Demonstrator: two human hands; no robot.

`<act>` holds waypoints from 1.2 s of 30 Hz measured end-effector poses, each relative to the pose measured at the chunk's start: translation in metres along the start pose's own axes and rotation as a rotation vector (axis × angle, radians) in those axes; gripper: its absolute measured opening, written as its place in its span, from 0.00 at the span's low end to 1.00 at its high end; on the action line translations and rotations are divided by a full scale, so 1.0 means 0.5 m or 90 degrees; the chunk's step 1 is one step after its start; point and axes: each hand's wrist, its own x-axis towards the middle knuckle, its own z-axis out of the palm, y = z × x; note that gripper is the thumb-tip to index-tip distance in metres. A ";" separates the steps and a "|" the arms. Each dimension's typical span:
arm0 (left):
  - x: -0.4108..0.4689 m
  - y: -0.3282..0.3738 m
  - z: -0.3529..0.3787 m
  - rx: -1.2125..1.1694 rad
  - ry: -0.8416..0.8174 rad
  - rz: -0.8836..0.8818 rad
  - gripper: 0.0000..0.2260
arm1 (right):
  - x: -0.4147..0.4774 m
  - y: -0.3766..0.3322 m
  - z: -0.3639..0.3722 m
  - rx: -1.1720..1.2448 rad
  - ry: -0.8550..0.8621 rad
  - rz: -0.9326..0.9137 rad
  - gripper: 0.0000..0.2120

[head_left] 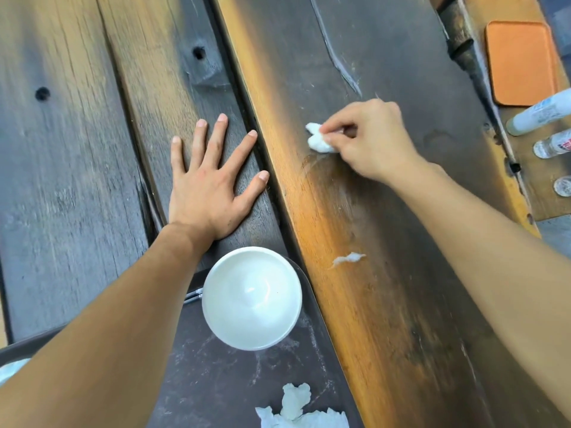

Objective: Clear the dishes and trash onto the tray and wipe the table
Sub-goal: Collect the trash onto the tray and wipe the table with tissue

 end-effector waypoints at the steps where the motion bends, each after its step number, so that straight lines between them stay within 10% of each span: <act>1: 0.000 0.000 0.001 0.000 0.000 0.002 0.29 | -0.011 -0.014 0.009 -0.013 -0.042 -0.052 0.08; 8: -0.001 0.001 -0.002 0.000 -0.010 -0.002 0.29 | -0.204 -0.002 -0.013 -0.035 -0.425 -0.302 0.07; 15: 0.000 0.000 0.000 0.001 -0.012 -0.004 0.30 | -0.112 0.068 -0.032 0.050 0.046 -0.004 0.06; 23: 0.001 -0.002 0.004 0.001 -0.019 -0.005 0.30 | -0.289 0.064 -0.003 0.085 -0.253 -0.241 0.08; 29: -0.004 -0.002 -0.007 0.011 -0.045 -0.006 0.29 | -0.243 0.086 -0.002 0.127 0.049 -0.060 0.05; 36: -0.026 -0.043 -0.053 -0.077 -0.141 0.022 0.26 | -0.422 0.095 0.006 0.117 -0.314 -0.298 0.07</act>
